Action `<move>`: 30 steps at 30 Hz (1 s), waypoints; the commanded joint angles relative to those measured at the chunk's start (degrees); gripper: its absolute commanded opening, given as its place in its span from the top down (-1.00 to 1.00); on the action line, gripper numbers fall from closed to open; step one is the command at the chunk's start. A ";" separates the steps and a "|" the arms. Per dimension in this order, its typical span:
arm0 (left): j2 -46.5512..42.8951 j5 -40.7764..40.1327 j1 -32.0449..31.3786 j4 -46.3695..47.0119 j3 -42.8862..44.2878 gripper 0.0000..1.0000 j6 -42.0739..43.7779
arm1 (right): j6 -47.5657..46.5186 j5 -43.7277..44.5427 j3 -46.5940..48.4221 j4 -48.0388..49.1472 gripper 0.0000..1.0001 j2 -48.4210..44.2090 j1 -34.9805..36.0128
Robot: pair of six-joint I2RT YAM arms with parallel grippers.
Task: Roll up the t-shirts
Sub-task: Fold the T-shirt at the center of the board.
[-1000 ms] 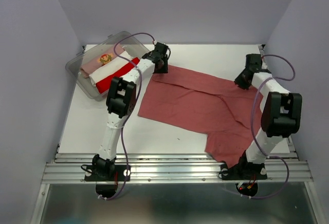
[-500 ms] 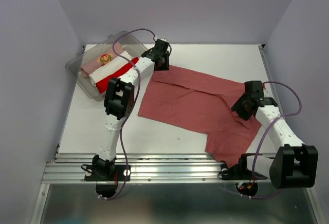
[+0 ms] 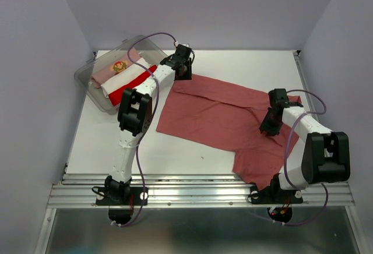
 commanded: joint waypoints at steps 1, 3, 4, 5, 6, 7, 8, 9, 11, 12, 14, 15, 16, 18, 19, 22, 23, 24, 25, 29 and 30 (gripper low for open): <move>-4.42 -1.01 -0.44 -0.43 -0.26 0.04 0.07 | -1.75 -0.74 1.52 3.45 0.37 1.60 0.37; -4.34 -1.01 -0.53 -0.43 -0.17 0.04 0.07 | -1.67 0.14 1.43 4.07 0.38 3.01 0.37; -4.25 -1.01 -0.44 -0.52 -0.09 0.04 0.07 | -1.49 1.45 1.52 4.33 0.38 3.63 0.37; -4.25 -1.10 -0.53 -0.60 -0.09 0.04 -0.02 | -1.58 2.16 1.52 4.59 0.38 4.76 0.37; -4.16 -1.10 -0.53 -0.69 -0.17 0.04 0.07 | -1.49 3.03 1.78 4.68 0.38 5.21 0.37; -4.16 -1.10 -0.53 -0.69 -0.17 0.04 0.07 | -1.49 4.96 2.22 4.68 0.38 5.48 0.37; -4.16 -1.19 -0.53 -0.69 -0.26 0.04 0.16 | -1.58 5.76 2.57 4.68 0.38 5.57 0.37; -4.16 -1.45 -0.53 -0.69 -0.35 0.04 0.16 | -1.49 6.72 2.84 4.51 0.38 5.57 0.37; -4.25 -1.71 -0.53 -0.87 -0.44 0.04 0.33 | -1.58 8.57 3.80 4.33 0.37 5.39 0.37; -4.25 -1.80 -0.62 -0.78 -0.35 0.04 0.42 | -1.58 9.80 4.07 4.24 0.37 5.30 0.37; -4.25 -1.80 -0.53 -0.78 -0.35 0.04 0.42 | -1.67 10.42 5.03 4.15 0.37 5.65 0.37; -3.99 -1.80 -0.53 -0.78 -0.18 0.04 0.51 | -1.67 10.95 5.30 4.24 0.36 6.18 0.37; -3.98 -1.71 -0.53 -0.78 -0.09 0.04 0.42 | -1.67 11.30 5.56 4.24 0.36 6.70 0.37; -3.90 -1.71 -0.53 -0.78 0.00 0.04 0.60 | -1.67 12.09 6.44 4.33 0.36 7.41 0.37; -3.90 -1.71 -0.53 -0.78 0.00 0.04 0.68 | -1.67 13.05 6.62 4.50 0.36 8.20 0.37; -3.81 -1.89 -0.53 -1.04 0.00 0.04 0.86 | -1.58 15.42 8.19 4.42 0.35 9.43 0.37; -3.81 -1.98 -0.53 -1.04 -0.09 0.04 0.86 | -1.67 15.87 8.46 4.50 0.35 9.69 0.37; -3.81 -2.06 -0.53 -1.04 -0.17 0.04 1.03 | -1.67 16.05 8.81 4.51 0.35 9.96 0.37; -3.81 -2.15 -0.53 -1.04 -0.17 0.04 1.04 | -1.67 16.05 9.43 4.51 0.35 10.22 0.37; -3.55 -2.24 -0.53 -0.87 -0.26 0.04 1.21 | -1.41 14.21 10.40 4.77 0.35 10.84 0.37; -3.54 -2.15 -0.53 -0.96 -0.18 0.04 1.21 | -1.14 13.60 10.40 4.77 0.35 10.40 0.37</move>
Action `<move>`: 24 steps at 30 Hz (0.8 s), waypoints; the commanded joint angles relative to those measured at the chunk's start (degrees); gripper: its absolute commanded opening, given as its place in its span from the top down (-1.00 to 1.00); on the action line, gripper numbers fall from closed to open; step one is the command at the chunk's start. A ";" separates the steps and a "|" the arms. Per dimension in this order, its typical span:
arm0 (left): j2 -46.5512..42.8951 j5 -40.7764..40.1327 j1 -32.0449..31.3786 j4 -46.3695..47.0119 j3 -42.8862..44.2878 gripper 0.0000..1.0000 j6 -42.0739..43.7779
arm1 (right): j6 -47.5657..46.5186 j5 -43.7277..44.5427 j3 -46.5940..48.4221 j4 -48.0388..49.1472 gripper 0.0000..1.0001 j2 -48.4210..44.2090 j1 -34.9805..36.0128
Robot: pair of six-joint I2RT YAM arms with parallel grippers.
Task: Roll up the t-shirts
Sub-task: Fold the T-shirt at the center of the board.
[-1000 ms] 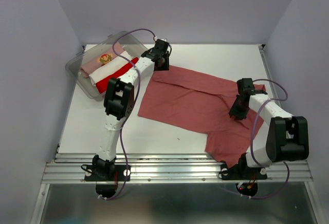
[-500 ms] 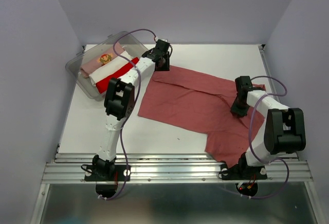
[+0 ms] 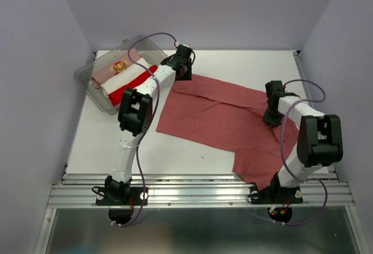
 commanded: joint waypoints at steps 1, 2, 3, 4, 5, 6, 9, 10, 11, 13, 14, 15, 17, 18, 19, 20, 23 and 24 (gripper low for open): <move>-3.46 -0.71 -0.22 -0.39 -0.17 0.04 0.88 | 0.48 0.15 2.51 2.08 0.32 -0.88 0.37; -3.37 -0.71 -0.31 -0.48 -0.26 0.04 0.88 | 0.65 0.15 2.33 2.43 0.27 -1.49 0.37; -3.37 -0.71 -0.22 -0.48 -0.18 0.04 0.97 | 0.83 0.41 2.25 2.69 0.23 -2.80 0.37; -3.28 -0.71 -0.31 -0.30 -0.17 0.04 0.97 | 1.00 1.54 2.24 2.78 0.18 -3.34 0.37; -3.28 -0.62 -0.22 -0.30 -0.17 0.04 0.97 | 1.09 2.33 2.33 3.05 0.17 -3.60 0.37; -3.28 -0.54 -0.22 -0.30 -0.17 0.04 1.06 | 1.01 2.95 2.68 3.05 0.17 -3.52 0.37; -3.11 -0.36 -0.31 -0.30 0.00 0.03 1.15 | 0.74 4.19 4.00 3.22 0.17 -0.98 0.37; -3.11 -0.36 -0.22 -0.30 0.00 0.04 1.15 | 0.74 4.54 4.26 3.40 0.17 -0.18 0.37; -3.19 -0.36 -0.31 -0.30 0.00 0.04 1.15 | 0.83 5.50 4.61 3.49 0.17 1.48 0.37; -3.28 -0.53 -0.22 -0.39 -0.17 0.04 1.32 | 0.92 6.47 5.49 3.58 0.17 2.81 0.37; -3.46 -0.62 -0.31 -0.30 -0.26 0.04 1.32 | 0.92 7.69 5.76 3.49 0.18 3.25 0.37; -3.46 -0.71 -0.22 -0.30 -0.52 0.04 1.50 | 1.00 8.23 5.93 3.57 0.18 3.16 0.37; -3.72 -0.80 -0.22 -0.30 -0.79 0.04 1.50 | 1.01 9.46 6.02 3.49 0.18 2.38 0.37; -3.72 -0.80 -0.22 -0.30 -0.88 0.04 1.50 | 0.83 9.46 6.02 3.40 0.18 1.33 0.37; -3.81 -0.71 -0.22 -0.13 -0.96 0.04 1.50 | 0.83 9.37 6.11 3.05 0.18 0.71 0.37; -3.72 -0.62 -0.22 -0.12 -1.05 0.04 1.41 | 0.74 8.42 6.03 2.87 0.19 0.01 0.37; -3.54 -0.45 -0.22 -0.04 -0.97 0.04 1.23 | 0.48 4.55 5.15 2.70 0.19 -3.77 0.37; -3.46 -0.36 -0.22 -0.04 -0.97 0.04 1.23 | 0.30 3.23 4.71 3.04 0.19 -4.74 0.37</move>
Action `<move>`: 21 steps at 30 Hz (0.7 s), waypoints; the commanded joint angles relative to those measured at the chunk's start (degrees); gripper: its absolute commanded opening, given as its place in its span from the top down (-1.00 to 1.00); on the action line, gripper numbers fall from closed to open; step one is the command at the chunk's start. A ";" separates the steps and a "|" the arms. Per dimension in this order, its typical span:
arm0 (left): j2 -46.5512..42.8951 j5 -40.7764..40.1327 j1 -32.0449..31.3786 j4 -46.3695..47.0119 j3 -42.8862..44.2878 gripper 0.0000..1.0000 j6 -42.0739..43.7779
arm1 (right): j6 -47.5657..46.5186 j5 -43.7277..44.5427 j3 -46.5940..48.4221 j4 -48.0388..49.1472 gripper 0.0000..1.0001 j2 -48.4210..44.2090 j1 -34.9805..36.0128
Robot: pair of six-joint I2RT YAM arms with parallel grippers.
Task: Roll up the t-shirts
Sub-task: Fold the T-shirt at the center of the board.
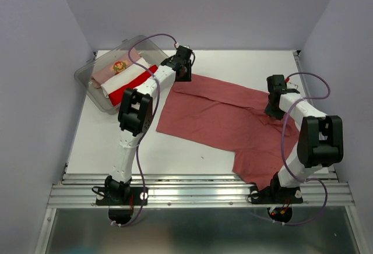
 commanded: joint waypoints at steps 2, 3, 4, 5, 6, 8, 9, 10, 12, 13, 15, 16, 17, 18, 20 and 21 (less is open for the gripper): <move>-3.37 -0.42 -0.22 -0.06 0.08 0.04 0.78 | 0.11 -4.82 -0.32 1.26 0.20 -7.64 0.37; -3.37 -0.42 -0.31 -0.06 0.35 0.04 0.78 | 0.11 -5.53 -0.68 1.17 0.20 -8.17 0.89; -3.28 -0.42 -0.22 -0.15 0.44 0.03 0.78 | 0.19 -6.67 -0.85 0.99 0.20 -8.52 0.90; -3.19 -0.42 -0.22 -0.23 0.61 0.03 0.78 | 0.19 -7.12 -1.20 0.91 0.21 -8.61 1.59; -3.11 -0.42 -0.22 -0.32 0.87 0.04 0.78 | 0.11 -7.56 -1.82 0.91 0.21 -8.52 1.60; -3.02 -0.42 -0.22 -0.50 1.14 0.03 0.51 | -0.24 -8.61 -2.78 1.43 0.22 -8.17 2.21; -3.10 -0.34 -0.31 -0.59 1.14 0.03 0.51 | -0.42 -8.96 -3.05 1.61 0.23 -7.91 2.74; -3.02 -0.34 -0.31 -0.59 1.14 0.04 0.43 | -0.60 -9.58 -3.31 1.87 0.24 -7.73 2.74; -3.11 -0.42 -0.31 -0.67 1.23 0.03 0.43 | -1.21 -11.16 -3.58 2.31 0.24 -6.77 2.74; -3.11 -0.42 -0.22 -0.67 1.23 0.03 0.34 | -1.56 -11.51 -3.49 2.31 0.24 -6.16 2.74; -3.19 -0.51 -0.22 -0.76 1.23 0.04 0.42 | -2.17 -11.78 -3.32 1.96 0.25 -4.14 2.74; -3.19 -0.51 -0.22 -0.76 1.14 0.03 0.34 | -2.27 -11.69 -3.40 1.96 0.25 -3.52 2.74; -3.19 -0.60 -0.22 -0.94 1.23 0.03 0.34 | -2.44 -11.52 -3.40 1.87 0.25 -2.99 2.74; -3.19 -0.77 -0.31 -0.94 1.05 0.04 0.34 | -2.70 -11.34 -3.40 1.96 0.25 -2.12 2.74; -3.19 -0.86 -0.22 -0.94 0.96 0.04 0.34 | -2.62 -10.99 -3.32 2.13 0.25 -1.23 2.74; -3.19 -0.86 -0.31 -0.94 0.88 0.04 0.34 | -2.71 -10.82 -3.23 2.40 0.26 -0.36 2.74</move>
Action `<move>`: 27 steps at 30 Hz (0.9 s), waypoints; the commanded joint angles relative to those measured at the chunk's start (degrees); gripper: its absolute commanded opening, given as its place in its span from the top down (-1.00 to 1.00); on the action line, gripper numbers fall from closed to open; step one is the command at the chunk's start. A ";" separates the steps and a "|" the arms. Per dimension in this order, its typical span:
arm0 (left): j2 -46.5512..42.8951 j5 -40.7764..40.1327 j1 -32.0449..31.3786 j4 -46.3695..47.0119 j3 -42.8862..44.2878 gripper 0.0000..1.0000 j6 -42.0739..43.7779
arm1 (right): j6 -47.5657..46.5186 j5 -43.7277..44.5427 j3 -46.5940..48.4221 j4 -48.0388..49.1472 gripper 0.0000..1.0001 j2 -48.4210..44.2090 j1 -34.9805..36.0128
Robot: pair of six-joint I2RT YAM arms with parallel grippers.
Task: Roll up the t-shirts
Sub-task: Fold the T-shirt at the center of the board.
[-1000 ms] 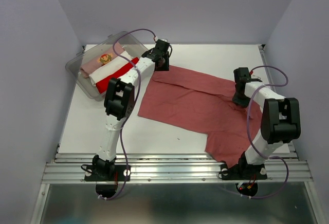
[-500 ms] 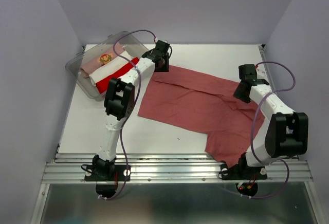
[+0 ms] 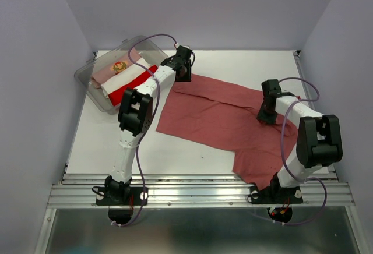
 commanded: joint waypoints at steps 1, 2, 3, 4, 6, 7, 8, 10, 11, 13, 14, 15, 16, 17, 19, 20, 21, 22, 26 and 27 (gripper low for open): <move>-3.19 -0.84 -0.22 -0.57 0.90 0.04 0.36 | -1.24 0.24 0.18 1.83 0.26 1.70 0.21; -3.19 -0.84 -0.22 -0.65 0.90 0.04 0.36 | -1.33 0.59 0.36 1.83 0.28 2.14 0.21; -3.19 -0.93 -0.22 -0.65 0.90 0.04 0.45 | -1.42 0.77 0.53 1.83 0.28 2.58 0.21; -3.11 -0.93 -0.22 -0.65 0.90 0.03 0.45 | -1.33 0.95 0.62 1.83 0.29 3.19 0.21; -3.11 -1.10 -0.22 -0.65 1.07 0.03 0.45 | -1.42 1.39 0.62 1.92 0.31 3.46 0.21; -3.11 -1.11 -0.22 -0.65 1.16 0.04 0.53 | -1.51 1.56 0.71 1.92 0.33 3.64 0.21; -3.11 -1.11 -0.22 -0.74 1.25 0.04 0.53 | -1.51 1.83 0.62 1.92 0.37 3.73 0.21; -2.93 -1.02 -0.22 -0.65 1.25 0.03 0.45 | -1.33 2.35 0.62 2.01 0.45 3.55 0.21; -2.93 -1.02 -0.22 -0.74 1.25 0.03 0.45 | -1.24 2.79 0.45 2.36 0.46 3.20 0.21; -2.93 -0.84 -0.22 -0.74 1.07 0.04 0.45 | -1.15 3.84 0.53 2.36 0.46 3.11 0.21; -2.84 -0.84 -0.22 -0.66 1.07 0.03 0.53 | -1.15 4.11 0.53 2.36 0.46 3.11 0.21; -2.84 -0.84 -0.22 -0.65 0.99 0.04 0.53 | -1.15 4.46 0.62 2.27 0.45 3.20 0.21; -2.84 -0.84 -0.22 -0.65 0.90 0.04 0.53 | -1.24 4.81 0.62 2.27 0.45 3.29 0.21; -2.84 -0.84 -0.31 -0.65 0.81 0.04 0.53 | -1.24 5.43 0.71 2.44 0.44 3.29 0.21; -2.93 -0.84 -0.22 -0.57 0.81 0.04 0.53 | -1.24 5.96 0.54 2.53 0.45 3.29 0.21; -2.84 -0.84 -0.22 -0.65 0.81 0.04 0.62 | -1.33 6.13 0.53 2.71 0.45 3.29 0.21; -2.84 -0.84 -0.22 -0.57 0.81 0.04 0.53 | -1.50 6.31 0.53 3.06 0.46 3.29 0.21; -2.84 -0.84 -0.22 -0.57 0.81 0.04 0.62 | -1.51 6.57 0.53 3.06 0.50 3.38 0.21; -2.93 -0.75 -0.31 -0.57 0.63 0.04 0.53 | -1.59 5.87 0.36 3.59 0.81 3.11 0.21; -2.84 -0.75 -0.31 -0.48 0.63 0.04 0.53 | -1.59 5.78 0.36 3.76 0.87 3.03 0.21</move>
